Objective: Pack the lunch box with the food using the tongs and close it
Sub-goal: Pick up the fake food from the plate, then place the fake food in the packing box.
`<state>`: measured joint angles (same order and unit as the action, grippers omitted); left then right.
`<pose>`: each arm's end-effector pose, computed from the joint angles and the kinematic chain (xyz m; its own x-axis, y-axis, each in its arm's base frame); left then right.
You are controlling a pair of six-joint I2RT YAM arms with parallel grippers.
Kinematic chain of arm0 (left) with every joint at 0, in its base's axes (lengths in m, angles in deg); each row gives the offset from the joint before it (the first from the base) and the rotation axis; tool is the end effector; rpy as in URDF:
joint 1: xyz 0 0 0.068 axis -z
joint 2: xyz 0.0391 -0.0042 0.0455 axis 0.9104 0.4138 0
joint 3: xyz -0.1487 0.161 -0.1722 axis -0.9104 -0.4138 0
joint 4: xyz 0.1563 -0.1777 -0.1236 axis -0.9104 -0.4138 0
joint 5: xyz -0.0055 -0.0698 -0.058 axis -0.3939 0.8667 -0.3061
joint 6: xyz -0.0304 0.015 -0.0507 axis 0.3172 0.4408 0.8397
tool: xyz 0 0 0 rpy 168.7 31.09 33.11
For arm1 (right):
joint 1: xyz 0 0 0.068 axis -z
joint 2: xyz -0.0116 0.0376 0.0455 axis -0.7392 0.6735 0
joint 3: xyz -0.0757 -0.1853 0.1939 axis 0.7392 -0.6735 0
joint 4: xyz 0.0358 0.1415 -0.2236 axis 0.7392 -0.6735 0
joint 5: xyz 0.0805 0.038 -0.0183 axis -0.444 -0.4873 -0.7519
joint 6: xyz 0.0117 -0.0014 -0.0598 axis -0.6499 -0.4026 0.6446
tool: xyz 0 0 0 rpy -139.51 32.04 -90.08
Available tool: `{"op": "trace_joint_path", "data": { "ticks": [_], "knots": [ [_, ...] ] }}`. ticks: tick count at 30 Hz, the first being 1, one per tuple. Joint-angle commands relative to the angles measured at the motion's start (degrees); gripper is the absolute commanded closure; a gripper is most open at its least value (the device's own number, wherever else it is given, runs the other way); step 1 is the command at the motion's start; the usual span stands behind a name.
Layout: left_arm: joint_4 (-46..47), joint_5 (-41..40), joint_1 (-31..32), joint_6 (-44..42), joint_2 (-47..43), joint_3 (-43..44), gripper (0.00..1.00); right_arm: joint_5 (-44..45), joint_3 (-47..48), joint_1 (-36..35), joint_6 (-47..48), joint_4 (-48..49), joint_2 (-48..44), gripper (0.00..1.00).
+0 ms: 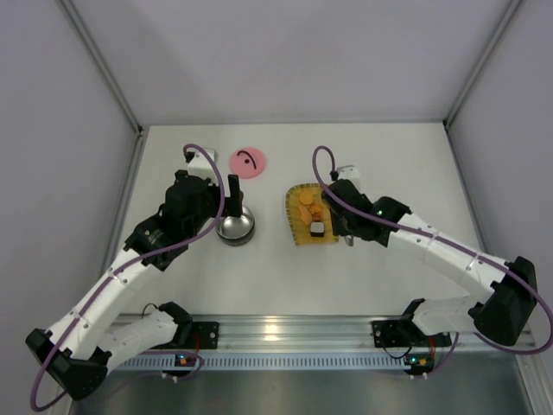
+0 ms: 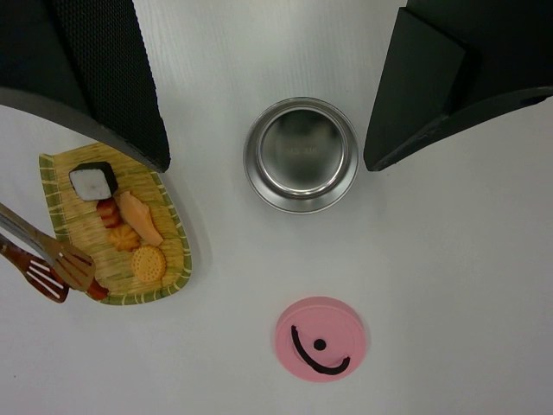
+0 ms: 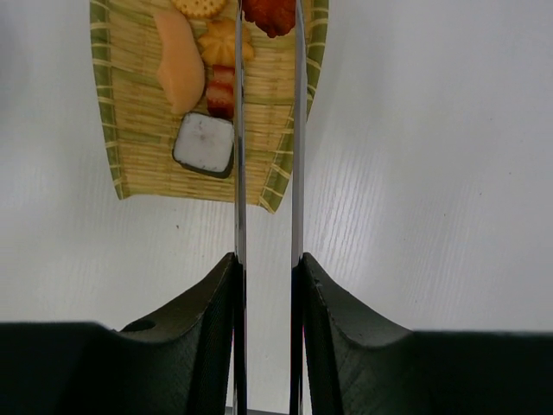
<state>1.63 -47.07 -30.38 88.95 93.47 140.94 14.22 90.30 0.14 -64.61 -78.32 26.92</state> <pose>0.1823 -0.1104 0.3691 -0.3882 -0.0310 -0.9210 0.2056 0.9713 -0.1194 0.1917 0.1793 0.2910 -0.7304 -0.1551 -0.6652 -0.1613 0.9855 -0.0526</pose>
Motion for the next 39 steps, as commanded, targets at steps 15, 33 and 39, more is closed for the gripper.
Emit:
{"op": "trace_joint_path", "data": {
  "ticks": [15,33,39],
  "knots": [
    [-3.61,-16.90,-2.65,6.61,-0.78,2.87,0.01,-8.20,14.05,-12.76,0.21,3.32,4.52,0.83],
    [-2.21,-10.22,-8.20,7.06,-0.34,2.35,0.01,-10.22,27.15,-22.17,-0.06,6.84,19.55,0.76],
    [-2.21,-9.87,-8.28,6.97,-0.52,2.26,0.01,-9.69,27.59,-22.17,0.03,6.67,20.70,0.66]
  ]
}}
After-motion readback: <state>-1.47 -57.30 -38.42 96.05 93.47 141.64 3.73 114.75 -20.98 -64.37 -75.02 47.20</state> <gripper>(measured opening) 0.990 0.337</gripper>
